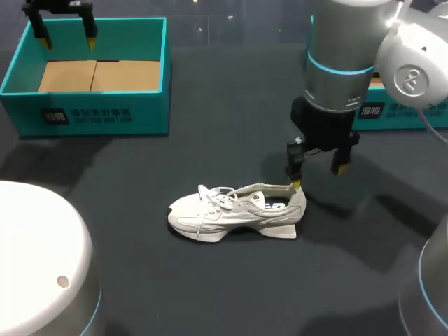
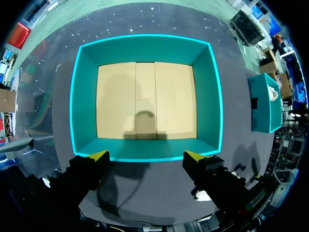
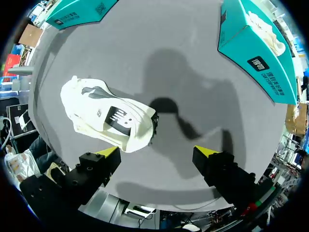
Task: Take the shoe out of the shoebox, open the shoe tongue, remove and reinsert the insole, then place the shoe into the shoebox
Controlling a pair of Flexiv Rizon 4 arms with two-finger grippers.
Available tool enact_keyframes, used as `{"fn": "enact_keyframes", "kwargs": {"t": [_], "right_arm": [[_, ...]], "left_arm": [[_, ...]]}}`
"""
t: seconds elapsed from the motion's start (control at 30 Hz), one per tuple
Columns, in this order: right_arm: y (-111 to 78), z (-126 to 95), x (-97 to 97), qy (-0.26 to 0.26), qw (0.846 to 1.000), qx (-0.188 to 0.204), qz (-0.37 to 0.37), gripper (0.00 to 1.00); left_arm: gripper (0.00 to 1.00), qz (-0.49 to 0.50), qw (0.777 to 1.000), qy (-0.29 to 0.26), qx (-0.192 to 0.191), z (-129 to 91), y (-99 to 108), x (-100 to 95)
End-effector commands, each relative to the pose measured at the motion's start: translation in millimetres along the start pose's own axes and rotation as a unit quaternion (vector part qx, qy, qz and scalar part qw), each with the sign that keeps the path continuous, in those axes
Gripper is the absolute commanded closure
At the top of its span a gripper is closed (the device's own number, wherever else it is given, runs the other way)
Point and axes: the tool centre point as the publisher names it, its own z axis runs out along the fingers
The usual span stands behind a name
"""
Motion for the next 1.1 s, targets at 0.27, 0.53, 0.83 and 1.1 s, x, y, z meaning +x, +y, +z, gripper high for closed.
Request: {"fn": "enact_keyframes", "kwargs": {"t": [0.27, 0.53, 0.83, 1.1], "right_arm": [[-33.6, -20, -25.9, 0.161, 0.954, -0.161, -0.196, 0.00], [-40.5, -23, -23.6, 0.143, 0.949, -0.132, -0.247, 0.00], [-41.8, -15, -17.5, 0.131, 0.904, -0.201, -0.354, 0.00], [-55.1, 0, -31.9, 0.159, 0.778, -0.346, -0.499, 0.00]], "left_arm": [[0.00, 0.000, 1.000, -0.001, 0.000, 0, 0, 0.2], [0.00, 0.000, 1.000, -0.001, 0.000, 0, 0, 0.2], [0.00, 0.000, 1.000, -0.001, 0.000, 0, 0, 0.2], [0.00, 0.000, 1.000, -0.001, 0.000, 0, 0, 0.2]]}}
